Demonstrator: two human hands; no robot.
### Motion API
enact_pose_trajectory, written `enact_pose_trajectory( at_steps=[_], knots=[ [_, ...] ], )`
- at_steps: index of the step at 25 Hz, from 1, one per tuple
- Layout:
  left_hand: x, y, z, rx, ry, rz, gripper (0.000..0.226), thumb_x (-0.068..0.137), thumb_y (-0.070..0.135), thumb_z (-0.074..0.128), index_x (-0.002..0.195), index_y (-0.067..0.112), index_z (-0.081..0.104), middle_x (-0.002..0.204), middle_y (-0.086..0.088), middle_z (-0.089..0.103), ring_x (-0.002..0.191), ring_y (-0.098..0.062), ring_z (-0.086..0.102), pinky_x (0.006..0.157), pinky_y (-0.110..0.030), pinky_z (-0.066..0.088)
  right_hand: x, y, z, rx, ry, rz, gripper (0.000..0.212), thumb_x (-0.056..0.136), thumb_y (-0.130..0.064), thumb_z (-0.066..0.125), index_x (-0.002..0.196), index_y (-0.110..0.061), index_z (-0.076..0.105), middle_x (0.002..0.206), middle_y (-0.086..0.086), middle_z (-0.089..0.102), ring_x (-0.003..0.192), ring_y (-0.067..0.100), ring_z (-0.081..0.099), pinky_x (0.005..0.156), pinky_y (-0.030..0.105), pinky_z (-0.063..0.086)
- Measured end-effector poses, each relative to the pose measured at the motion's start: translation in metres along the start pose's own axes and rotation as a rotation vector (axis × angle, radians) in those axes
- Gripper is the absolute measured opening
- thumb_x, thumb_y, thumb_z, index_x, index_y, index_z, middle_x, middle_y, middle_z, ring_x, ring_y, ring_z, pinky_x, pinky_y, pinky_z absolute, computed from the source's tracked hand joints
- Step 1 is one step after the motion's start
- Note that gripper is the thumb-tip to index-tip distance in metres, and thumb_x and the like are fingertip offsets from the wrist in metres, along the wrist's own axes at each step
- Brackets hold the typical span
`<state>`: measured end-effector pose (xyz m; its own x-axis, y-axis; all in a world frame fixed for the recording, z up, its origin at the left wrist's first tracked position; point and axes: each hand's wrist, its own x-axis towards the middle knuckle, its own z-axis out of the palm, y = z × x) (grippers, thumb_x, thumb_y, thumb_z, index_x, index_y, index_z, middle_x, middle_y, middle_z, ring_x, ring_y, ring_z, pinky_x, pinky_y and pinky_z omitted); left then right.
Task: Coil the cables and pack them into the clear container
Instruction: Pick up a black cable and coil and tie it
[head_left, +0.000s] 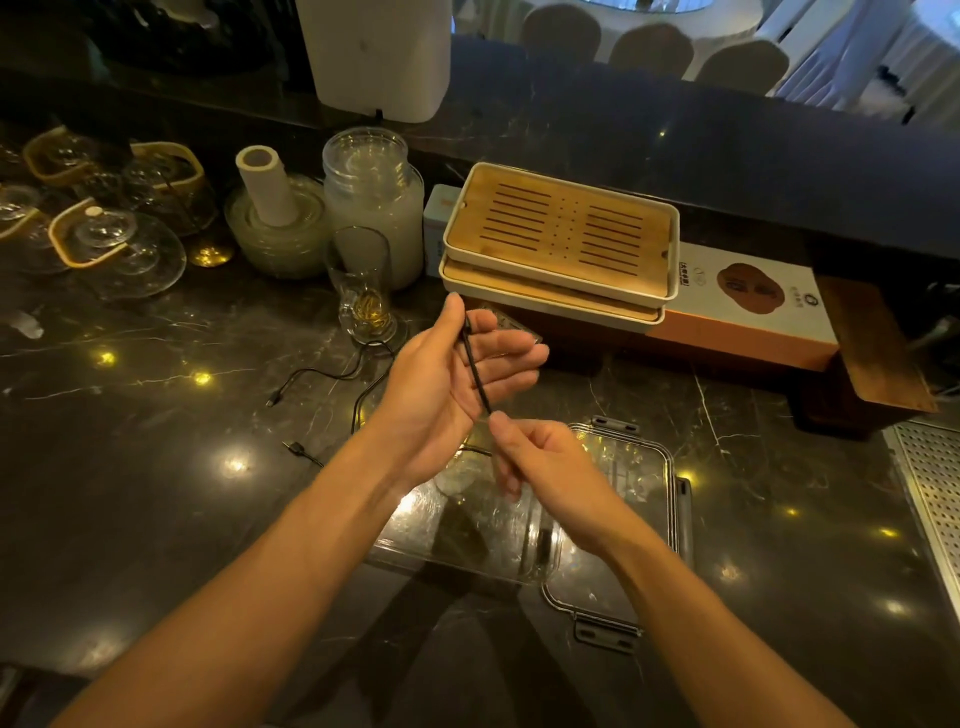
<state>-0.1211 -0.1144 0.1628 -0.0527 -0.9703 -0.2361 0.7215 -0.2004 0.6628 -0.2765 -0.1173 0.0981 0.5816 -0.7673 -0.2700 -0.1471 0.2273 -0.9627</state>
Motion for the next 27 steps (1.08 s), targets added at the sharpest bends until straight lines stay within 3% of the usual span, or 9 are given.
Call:
enact_pose_trajectory(
  at_steps=[2, 5, 8, 11, 14, 17, 19, 21, 27],
  knots=[
    [-0.006, 0.004, 0.002, 0.068, -0.023, -0.027, 0.04, 0.11, 0.036, 0.032, 0.097, 0.009, 0.059, 0.067, -0.007, 0.074, 0.065, -0.018, 0.076, 0.057, -0.026, 0.061, 0.009, -0.005, -0.014, -0.1, -0.002, 0.063, 0.064, 0.081, -0.065, 0.072, 0.066, -0.005, 0.057, 0.056, 0.007, 0.044, 0.052, 0.015, 0.039, 0.057, 0.022, 0.04],
    [-0.015, 0.006, -0.001, 0.202, -0.078, -0.118, 0.039, 0.109, 0.034, 0.035, 0.097, 0.006, 0.06, 0.064, -0.009, 0.073, 0.06, -0.019, 0.075, 0.055, -0.026, 0.061, 0.027, -0.029, -0.045, -0.128, -0.214, 0.148, 0.044, 0.082, -0.04, 0.074, 0.081, 0.002, 0.059, 0.067, 0.012, 0.038, 0.058, 0.016, 0.035, 0.056, 0.024, 0.036],
    [-0.016, 0.004, -0.007, 0.512, -0.116, -0.223, 0.045, 0.108, 0.037, 0.038, 0.1, 0.001, 0.065, 0.076, -0.018, 0.076, 0.071, -0.027, 0.077, 0.066, -0.033, 0.063, 0.045, -0.061, -0.065, -0.125, -0.279, 0.212, 0.033, 0.091, -0.032, 0.071, 0.078, -0.006, 0.057, 0.064, 0.004, 0.035, 0.055, 0.015, 0.031, 0.052, 0.024, 0.029],
    [-0.008, -0.004, -0.013, 0.695, 0.035, -0.189, 0.05, 0.108, 0.039, 0.039, 0.108, -0.003, 0.067, 0.091, -0.022, 0.078, 0.085, -0.031, 0.078, 0.077, -0.036, 0.065, 0.052, -0.089, -0.055, -0.38, -0.206, 0.192, 0.033, 0.103, -0.026, 0.06, 0.08, -0.003, 0.065, 0.061, 0.002, 0.043, 0.051, 0.01, 0.037, 0.05, 0.022, 0.033],
    [0.0, -0.005, -0.017, 0.67, 0.197, -0.07, 0.048, 0.109, 0.036, 0.038, 0.109, -0.001, 0.07, 0.095, -0.022, 0.078, 0.087, -0.027, 0.078, 0.077, -0.031, 0.064, 0.039, -0.107, -0.032, -0.559, -0.068, 0.1, 0.036, 0.106, -0.025, 0.053, 0.095, 0.006, 0.067, 0.066, 0.003, 0.052, 0.05, 0.007, 0.044, 0.05, 0.022, 0.038],
    [0.01, 0.006, -0.023, 0.413, 0.295, -0.029, 0.049, 0.111, 0.033, 0.034, 0.12, -0.004, 0.064, 0.1, -0.019, 0.077, 0.088, -0.022, 0.077, 0.075, -0.028, 0.063, 0.02, -0.114, -0.011, -0.478, -0.038, 0.003, 0.034, 0.109, -0.032, 0.048, 0.088, -0.013, 0.068, 0.064, -0.002, 0.052, 0.049, 0.005, 0.042, 0.048, 0.02, 0.035],
    [0.014, 0.015, -0.026, 0.141, 0.269, -0.02, 0.05, 0.111, 0.032, 0.032, 0.127, -0.007, 0.059, 0.11, -0.02, 0.076, 0.095, -0.022, 0.077, 0.073, -0.026, 0.062, 0.01, -0.104, 0.003, -0.415, -0.075, -0.033, 0.033, 0.109, -0.033, 0.046, 0.086, -0.019, 0.066, 0.062, -0.006, 0.05, 0.048, 0.003, 0.039, 0.045, 0.016, 0.033],
    [0.016, 0.021, -0.027, 0.017, 0.219, -0.003, 0.045, 0.111, 0.026, 0.035, 0.129, -0.009, 0.056, 0.117, -0.022, 0.074, 0.102, -0.024, 0.076, 0.075, -0.026, 0.063, 0.004, -0.08, 0.011, -0.315, -0.103, -0.005, 0.033, 0.109, -0.033, 0.046, 0.085, -0.02, 0.064, 0.061, -0.006, 0.047, 0.047, 0.005, 0.036, 0.045, 0.018, 0.03],
    [0.011, 0.016, -0.015, 0.036, 0.06, -0.072, 0.037, 0.109, 0.02, 0.037, 0.119, -0.004, 0.064, 0.109, -0.016, 0.077, 0.089, -0.016, 0.078, 0.074, -0.023, 0.063, 0.0, -0.013, 0.003, 0.153, -0.082, 0.261, 0.045, 0.098, -0.05, 0.06, 0.063, -0.023, 0.048, 0.058, -0.003, 0.024, 0.051, 0.013, 0.012, 0.041, 0.021, 0.014]
  ],
)
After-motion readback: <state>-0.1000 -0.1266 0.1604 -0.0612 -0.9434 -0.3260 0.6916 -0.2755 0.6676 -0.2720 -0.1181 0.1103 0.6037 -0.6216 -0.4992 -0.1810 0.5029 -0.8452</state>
